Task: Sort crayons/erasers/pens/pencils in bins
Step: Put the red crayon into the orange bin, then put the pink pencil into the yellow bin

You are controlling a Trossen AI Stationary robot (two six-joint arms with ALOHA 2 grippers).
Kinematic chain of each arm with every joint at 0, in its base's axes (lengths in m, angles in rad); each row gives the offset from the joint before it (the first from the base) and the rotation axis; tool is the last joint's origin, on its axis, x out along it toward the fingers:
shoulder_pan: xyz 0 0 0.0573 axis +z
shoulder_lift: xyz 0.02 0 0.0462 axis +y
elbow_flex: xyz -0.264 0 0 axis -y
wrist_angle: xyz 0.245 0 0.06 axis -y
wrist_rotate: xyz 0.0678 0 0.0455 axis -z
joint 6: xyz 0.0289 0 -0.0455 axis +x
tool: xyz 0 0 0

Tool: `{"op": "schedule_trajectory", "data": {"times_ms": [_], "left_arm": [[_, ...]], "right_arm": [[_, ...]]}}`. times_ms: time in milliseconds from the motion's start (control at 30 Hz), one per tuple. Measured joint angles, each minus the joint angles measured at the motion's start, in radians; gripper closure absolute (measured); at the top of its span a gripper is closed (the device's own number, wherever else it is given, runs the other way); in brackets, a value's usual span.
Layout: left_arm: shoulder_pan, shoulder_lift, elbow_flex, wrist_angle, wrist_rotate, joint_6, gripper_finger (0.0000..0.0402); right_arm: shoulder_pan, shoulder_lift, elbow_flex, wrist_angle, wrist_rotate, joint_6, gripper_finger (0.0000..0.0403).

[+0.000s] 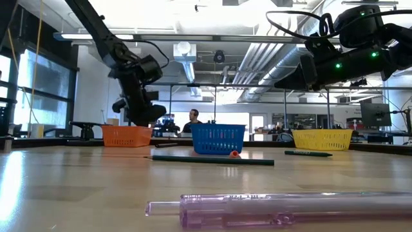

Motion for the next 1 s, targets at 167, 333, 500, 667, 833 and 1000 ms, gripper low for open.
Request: {"op": "schedule_trajectory", "data": {"times_ms": [167,333,500,667,833,1000], "left_arm": [[0.004,0.0,0.0,-0.018,-0.008,-0.013,0.0397],[0.009,-0.002,0.0,-0.073,-0.005,-0.031,0.0394],[0.008,-0.002,0.0,-0.114,-0.022,-0.045,0.0384],[0.004,-0.017,0.0,-0.125,-0.023,-0.043,0.0358],[-0.009,-0.078,0.001,-0.125,-0.034,-0.005,0.0325],[-0.03,-0.161,0.001,-0.138,-0.048,0.011,0.0314]], "right_arm": [[0.0,0.0,0.0,0.0,0.0,-0.002,0.0403],[0.0,0.0,0.0,0.0,0.0,-0.002,0.0403],[0.0,0.0,0.0,0.0,0.0,-0.002,0.0403],[0.0,0.0,0.0,0.0,0.0,-0.002,0.0403],[0.0,0.0,0.0,0.0,0.0,-0.002,0.0403],[0.0,0.0,0.0,0.0,0.0,-0.002,0.0403]]}}
